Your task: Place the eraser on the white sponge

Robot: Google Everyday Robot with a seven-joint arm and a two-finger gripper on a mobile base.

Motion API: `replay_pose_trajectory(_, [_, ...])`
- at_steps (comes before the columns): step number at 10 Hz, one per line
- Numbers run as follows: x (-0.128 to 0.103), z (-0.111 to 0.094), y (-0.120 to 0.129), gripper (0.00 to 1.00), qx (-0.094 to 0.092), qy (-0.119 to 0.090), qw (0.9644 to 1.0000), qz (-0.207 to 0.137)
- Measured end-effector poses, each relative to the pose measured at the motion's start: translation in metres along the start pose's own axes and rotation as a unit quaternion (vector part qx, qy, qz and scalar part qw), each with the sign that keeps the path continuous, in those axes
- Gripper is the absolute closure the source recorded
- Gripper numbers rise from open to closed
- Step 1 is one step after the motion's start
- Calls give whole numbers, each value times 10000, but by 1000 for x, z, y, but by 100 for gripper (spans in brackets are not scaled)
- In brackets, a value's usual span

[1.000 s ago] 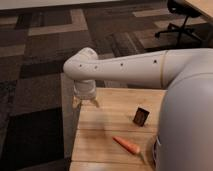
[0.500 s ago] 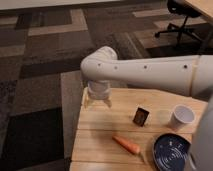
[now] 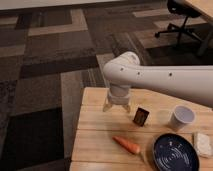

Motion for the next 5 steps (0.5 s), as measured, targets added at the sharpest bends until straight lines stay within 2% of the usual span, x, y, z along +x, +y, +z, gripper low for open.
replay_pose_trajectory(1, [-10,-6,-10,35,-44,-153,9995,255])
replay_pose_trajectory(3, [-26,-17,-18,35,-209,-529,9960,684])
replay_pose_trajectory(4, [-29,-22,-22,35,-279,-655,9934,897])
replay_pose_trajectory(5, [-29,-22,-24,35,-300,-679,9924,984])
